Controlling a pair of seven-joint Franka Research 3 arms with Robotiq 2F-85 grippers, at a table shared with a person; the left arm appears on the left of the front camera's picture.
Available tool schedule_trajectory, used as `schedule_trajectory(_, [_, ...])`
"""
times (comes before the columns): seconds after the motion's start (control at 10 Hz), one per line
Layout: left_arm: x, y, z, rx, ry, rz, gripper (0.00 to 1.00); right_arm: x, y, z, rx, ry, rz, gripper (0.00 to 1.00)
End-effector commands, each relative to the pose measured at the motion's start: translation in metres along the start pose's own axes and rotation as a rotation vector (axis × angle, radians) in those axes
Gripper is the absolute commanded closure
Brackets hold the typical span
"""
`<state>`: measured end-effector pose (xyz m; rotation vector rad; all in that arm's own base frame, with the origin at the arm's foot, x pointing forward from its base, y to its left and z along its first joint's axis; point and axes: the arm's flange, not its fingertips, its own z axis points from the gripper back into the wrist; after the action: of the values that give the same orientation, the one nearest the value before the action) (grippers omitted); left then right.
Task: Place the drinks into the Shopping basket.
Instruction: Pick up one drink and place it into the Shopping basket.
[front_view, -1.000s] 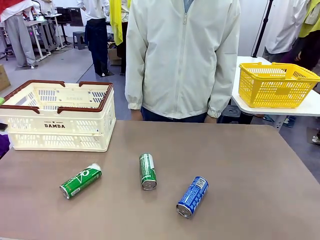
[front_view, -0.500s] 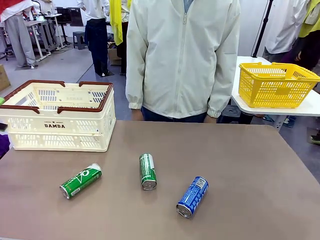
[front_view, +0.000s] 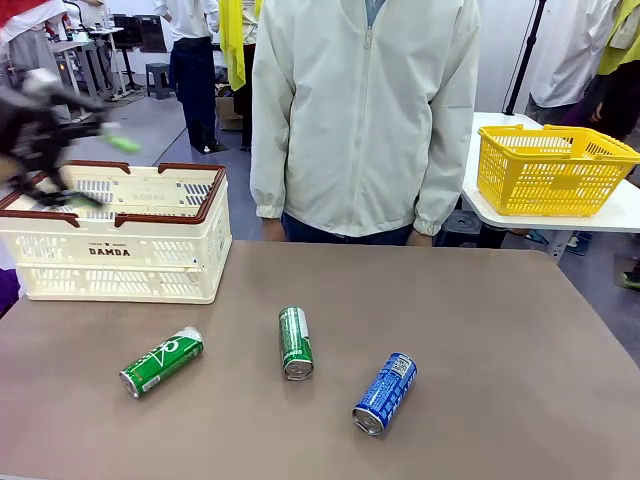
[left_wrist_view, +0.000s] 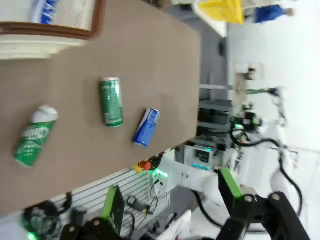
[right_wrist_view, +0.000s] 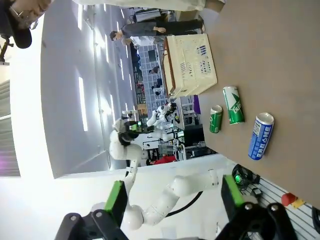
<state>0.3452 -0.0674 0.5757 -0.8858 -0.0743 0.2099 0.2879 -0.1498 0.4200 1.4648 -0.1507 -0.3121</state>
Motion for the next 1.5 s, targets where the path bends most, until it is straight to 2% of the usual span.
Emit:
schedule_trajectory(0.0, [0.021, -0.086, -0.083, 0.213, 0.101, 0.015, 0.0, -0.004, 0.001, 0.003, -0.008, 0.01, 0.012, 0.0])
schedule_trajectory(0.1, [0.02, -0.109, -0.112, 0.312, 0.088, -0.01, 0.0, -0.004, 0.001, 0.003, -0.008, 0.01, 0.012, 0.0])
schedule_trajectory(0.2, [0.015, -0.128, -0.146, 0.39, 0.12, -0.036, 0.0, -0.004, 0.001, 0.003, -0.008, 0.01, 0.012, 0.0])
schedule_trajectory(0.4, [0.009, -0.143, -0.215, 0.559, 0.066, -0.045, 0.0, -0.004, 0.001, 0.003, -0.008, 0.01, 0.012, 0.0])
schedule_trajectory(0.5, [0.008, -0.139, -0.25, 0.631, 0.002, -0.027, 0.0, -0.004, 0.001, 0.003, -0.008, 0.01, 0.012, 0.0])
schedule_trajectory(0.6, [0.006, -0.125, -0.285, 0.709, 0.001, -0.009, 0.0, -0.004, 0.001, 0.003, -0.008, 0.01, 0.012, 0.0])
schedule_trajectory(1.0, [0.003, -0.062, -0.355, 0.768, 0.003, 0.046, 0.0, -0.004, 0.001, 0.003, -0.008, 0.01, 0.012, 0.0])
schedule_trajectory(1.2, [-0.003, -0.037, -0.367, 0.812, -0.016, 0.098, 0.0, -0.004, 0.001, 0.003, -0.008, 0.01, 0.012, 0.0])
schedule_trajectory(1.4, [-0.005, -0.013, -0.379, 0.797, 0.039, 0.147, 0.0, -0.004, 0.001, 0.003, -0.008, 0.01, 0.012, 0.0])
